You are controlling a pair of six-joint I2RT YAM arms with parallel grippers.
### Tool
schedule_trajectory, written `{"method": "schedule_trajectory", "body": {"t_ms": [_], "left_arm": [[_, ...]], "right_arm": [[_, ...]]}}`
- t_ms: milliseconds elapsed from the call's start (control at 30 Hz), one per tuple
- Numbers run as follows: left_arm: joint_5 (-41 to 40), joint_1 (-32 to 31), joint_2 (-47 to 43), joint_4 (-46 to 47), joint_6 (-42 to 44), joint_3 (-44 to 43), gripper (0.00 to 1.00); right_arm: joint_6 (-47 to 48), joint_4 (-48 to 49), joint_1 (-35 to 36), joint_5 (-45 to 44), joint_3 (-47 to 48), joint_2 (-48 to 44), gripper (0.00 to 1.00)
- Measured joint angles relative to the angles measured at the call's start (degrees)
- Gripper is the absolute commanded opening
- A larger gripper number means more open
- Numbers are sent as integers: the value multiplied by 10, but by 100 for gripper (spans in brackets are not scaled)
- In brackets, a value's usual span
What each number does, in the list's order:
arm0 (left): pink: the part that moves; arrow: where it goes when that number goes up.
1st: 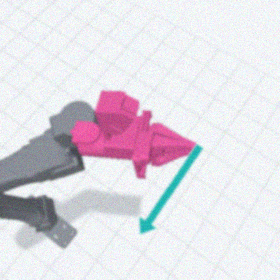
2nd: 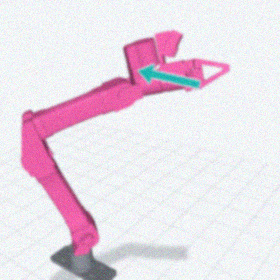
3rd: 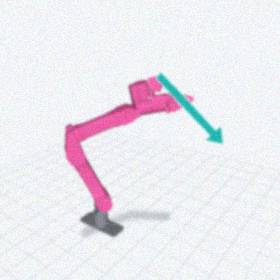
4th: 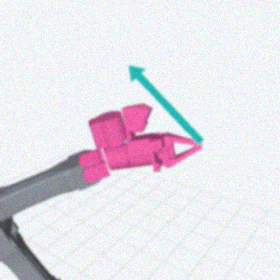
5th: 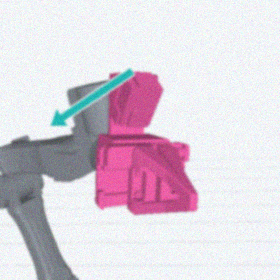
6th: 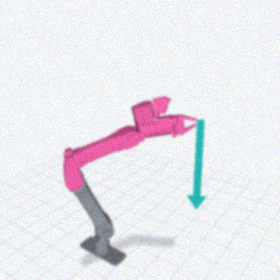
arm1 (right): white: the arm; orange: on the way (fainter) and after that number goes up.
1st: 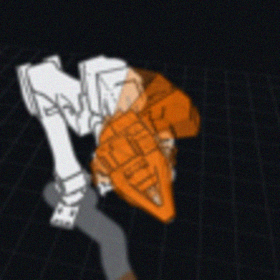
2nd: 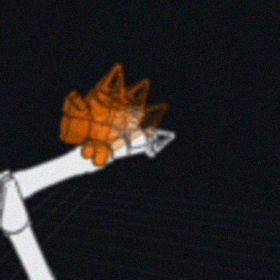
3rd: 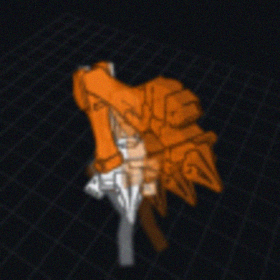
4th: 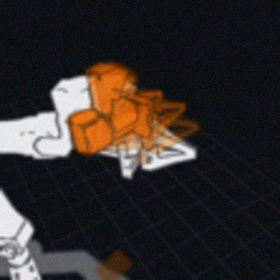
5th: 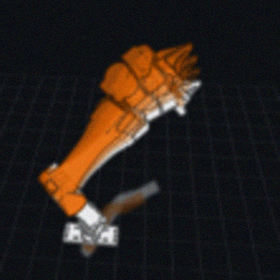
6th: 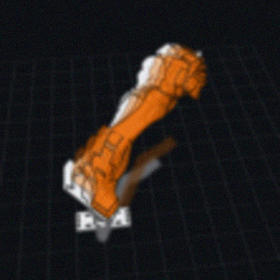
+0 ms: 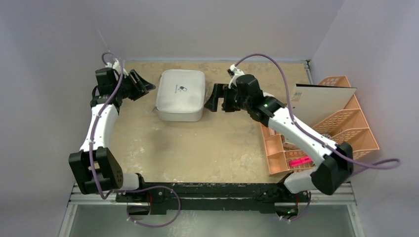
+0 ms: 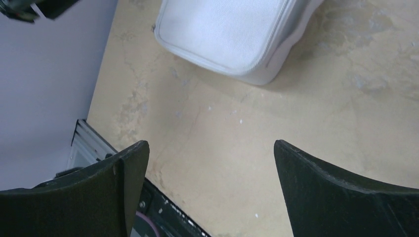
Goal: Organize the medicine kit
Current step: Zip the medicine box at the center of the board.
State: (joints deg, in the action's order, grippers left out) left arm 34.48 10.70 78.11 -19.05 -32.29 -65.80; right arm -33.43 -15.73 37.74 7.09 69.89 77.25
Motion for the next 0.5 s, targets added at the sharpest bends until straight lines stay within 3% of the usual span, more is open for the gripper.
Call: {"method": "schedule_trajectory", "body": {"t_ms": [200, 500], "left_arm": [[-18, 18, 33, 17, -22, 40, 44], [53, 80, 86, 107, -130, 130, 51]], "right_arm": [[-6, 25, 0, 14, 83, 121, 88], [-11, 26, 0, 30, 163, 266, 86]]}}
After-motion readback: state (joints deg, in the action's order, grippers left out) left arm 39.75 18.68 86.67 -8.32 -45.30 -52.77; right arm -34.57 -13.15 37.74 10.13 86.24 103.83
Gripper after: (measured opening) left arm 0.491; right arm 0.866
